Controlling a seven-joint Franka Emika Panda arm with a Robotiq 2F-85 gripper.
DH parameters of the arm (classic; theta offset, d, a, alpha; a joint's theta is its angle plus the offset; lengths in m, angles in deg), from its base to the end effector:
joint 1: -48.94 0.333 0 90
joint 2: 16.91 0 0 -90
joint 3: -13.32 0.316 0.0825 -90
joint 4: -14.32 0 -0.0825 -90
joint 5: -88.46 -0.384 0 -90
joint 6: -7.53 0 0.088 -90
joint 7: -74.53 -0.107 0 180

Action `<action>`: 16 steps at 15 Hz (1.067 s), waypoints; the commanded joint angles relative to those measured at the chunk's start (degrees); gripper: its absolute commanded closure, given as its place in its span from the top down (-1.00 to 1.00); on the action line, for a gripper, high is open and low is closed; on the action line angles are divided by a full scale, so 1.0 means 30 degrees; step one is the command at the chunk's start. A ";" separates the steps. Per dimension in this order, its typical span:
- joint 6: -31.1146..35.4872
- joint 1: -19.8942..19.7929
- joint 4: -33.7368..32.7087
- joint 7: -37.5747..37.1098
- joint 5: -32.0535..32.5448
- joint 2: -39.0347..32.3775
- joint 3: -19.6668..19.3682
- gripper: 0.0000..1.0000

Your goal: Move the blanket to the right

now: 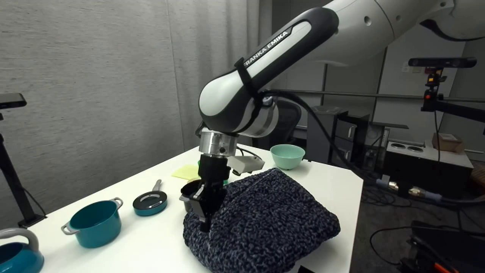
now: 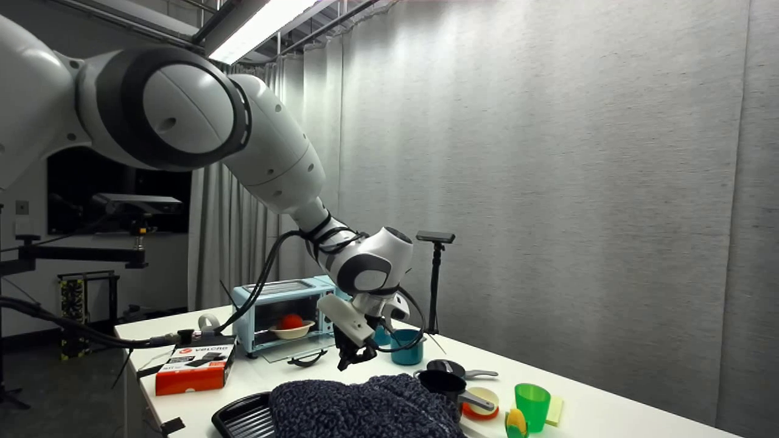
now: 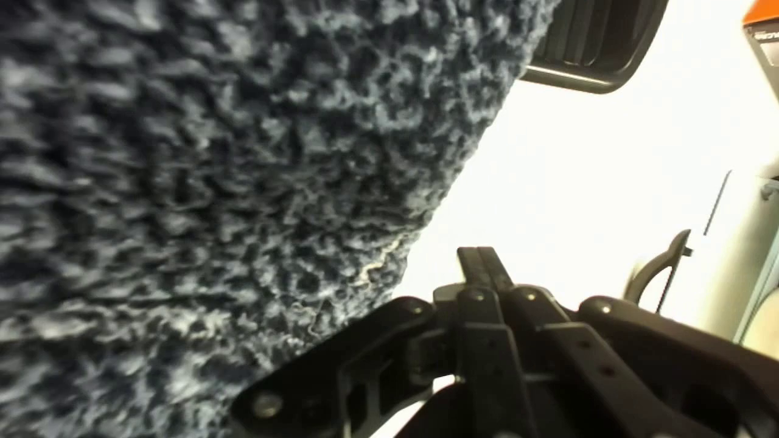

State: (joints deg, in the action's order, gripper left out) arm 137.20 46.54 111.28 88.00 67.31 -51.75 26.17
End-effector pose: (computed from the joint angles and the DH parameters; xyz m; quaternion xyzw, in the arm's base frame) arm 0.6659 0.1161 0.2518 -0.9769 -0.0670 0.0107 0.2028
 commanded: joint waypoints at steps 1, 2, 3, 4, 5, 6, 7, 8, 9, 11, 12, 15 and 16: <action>0.0873 0.0442 -0.1440 0.0169 -0.0725 -0.2337 0.0306 -1.00; 0.0912 0.0815 -0.1734 -0.0333 -0.0173 -0.2948 0.0026 -1.00; 0.0574 0.1091 -0.2003 -0.0831 0.0299 -0.3479 -0.0261 -1.00; 0.0355 0.1178 -0.2147 -0.1072 0.0565 -0.3900 -0.0450 -1.00; 0.0303 0.1284 -0.2182 -0.1453 0.0939 -0.4167 -0.0800 -1.00; 0.0384 0.1355 -0.2177 -0.1830 0.1263 -0.4366 -0.1101 -1.00; 0.0375 0.1344 -0.2204 -0.2210 0.1531 -0.4484 -0.1381 -1.00; 0.0728 0.1276 -0.1868 -0.2692 0.1722 -0.4239 -0.1756 -1.00; 0.0938 0.1187 -0.1688 -0.3127 0.1791 -0.4027 -0.1977 -1.00; 0.1522 0.1154 -0.1078 -0.4323 0.2160 -0.3530 -0.2819 -1.00; 0.1717 0.1090 -0.0777 -0.4988 0.2299 -0.3404 -0.3288 -1.00; 0.1855 0.0946 -0.0159 -0.6646 0.2475 -0.3308 -0.4358 -1.00; 0.1747 0.0908 -0.0058 -0.7019 0.2495 -0.3297 -0.4598 -1.00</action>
State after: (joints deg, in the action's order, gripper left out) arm 140.93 49.59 107.90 70.98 72.77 -62.01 15.01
